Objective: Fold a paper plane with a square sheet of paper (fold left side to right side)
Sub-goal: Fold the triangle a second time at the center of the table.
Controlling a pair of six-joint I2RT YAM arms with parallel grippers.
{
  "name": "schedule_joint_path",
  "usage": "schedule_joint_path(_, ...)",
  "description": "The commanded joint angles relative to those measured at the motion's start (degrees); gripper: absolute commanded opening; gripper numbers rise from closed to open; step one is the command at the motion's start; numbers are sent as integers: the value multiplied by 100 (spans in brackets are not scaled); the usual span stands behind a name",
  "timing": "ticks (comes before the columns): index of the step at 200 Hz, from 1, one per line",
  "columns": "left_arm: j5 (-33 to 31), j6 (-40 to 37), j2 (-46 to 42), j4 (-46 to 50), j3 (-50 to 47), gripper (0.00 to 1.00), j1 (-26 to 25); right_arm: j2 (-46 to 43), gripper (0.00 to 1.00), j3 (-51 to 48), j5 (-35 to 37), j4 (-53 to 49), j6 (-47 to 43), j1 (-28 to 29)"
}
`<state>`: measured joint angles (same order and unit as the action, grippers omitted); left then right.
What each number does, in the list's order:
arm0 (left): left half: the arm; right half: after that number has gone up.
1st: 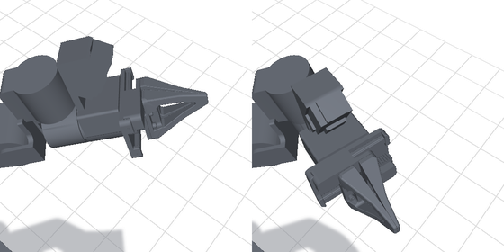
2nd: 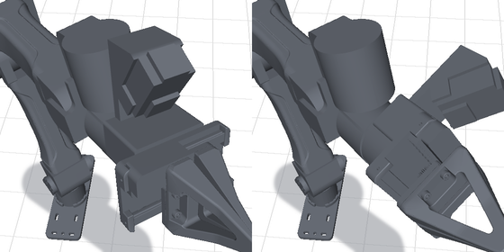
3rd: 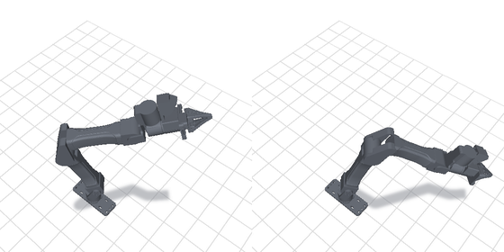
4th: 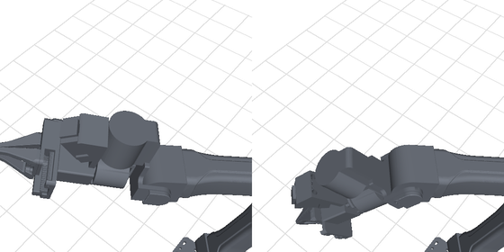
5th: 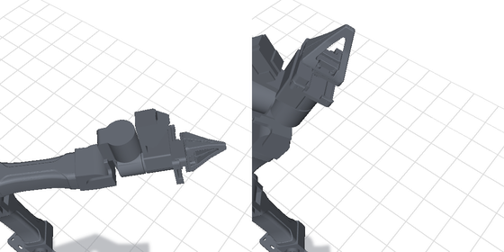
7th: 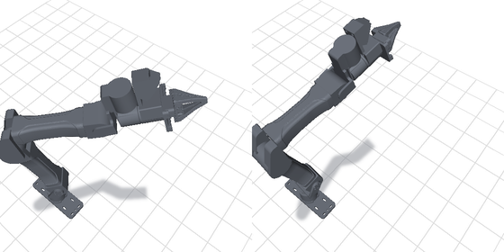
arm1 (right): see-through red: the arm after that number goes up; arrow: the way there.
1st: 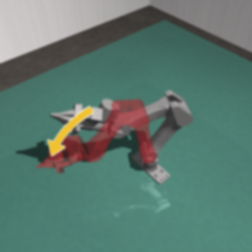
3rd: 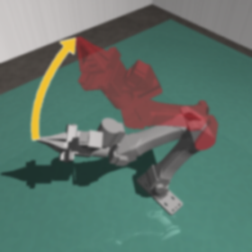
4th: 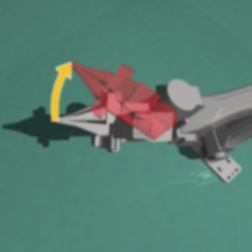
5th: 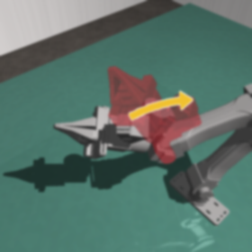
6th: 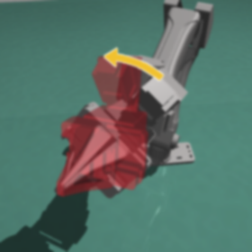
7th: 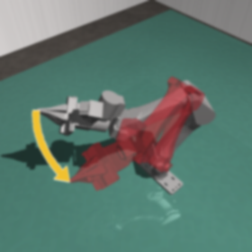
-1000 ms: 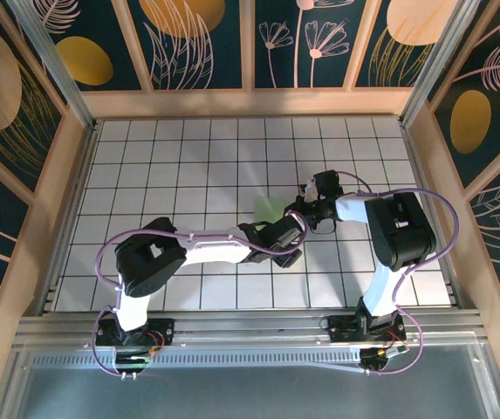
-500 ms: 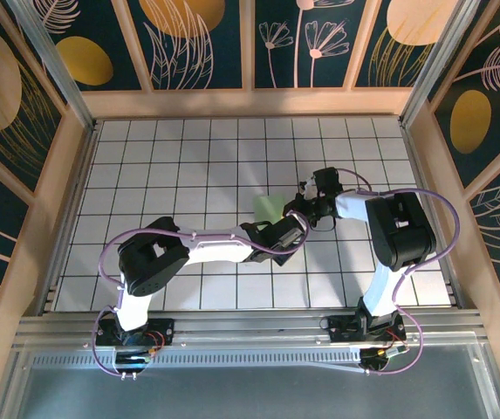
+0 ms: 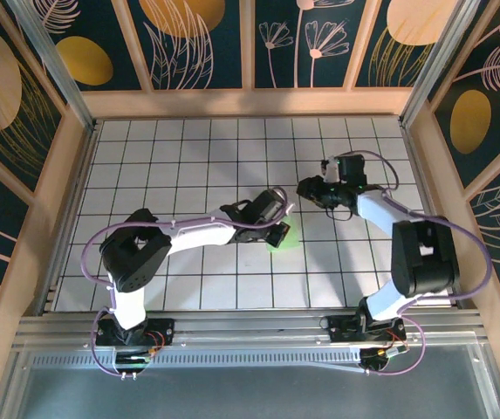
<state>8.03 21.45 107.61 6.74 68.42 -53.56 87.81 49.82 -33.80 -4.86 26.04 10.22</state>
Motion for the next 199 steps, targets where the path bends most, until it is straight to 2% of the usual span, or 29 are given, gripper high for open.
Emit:
schedule_joint_path(1,1253,529,-33,-424,-229,0,222,-465,38,-408,337,-448,-430,-113)
schedule_joint_path(13,1510,715,-20,-639,-355,0,349,-684,34,-612,291,-553,-546,-102)
schedule_joint_path(36,1840,1078,-30,-1017,-608,0,602,-1037,16,-1092,52,-556,-559,-18)
schedule_joint_path(56,2096,1260,39,-1226,-699,0,730,-1196,0,-1489,-98,-382,-368,301)
schedule_joint_path(112,2071,1475,193,-1239,-734,0,803,-1000,0,-2196,-92,645,473,1200)
schedule_joint_path(199,1969,1450,205,-1088,-721,0,847,-384,0,-2064,178,820,437,1348)
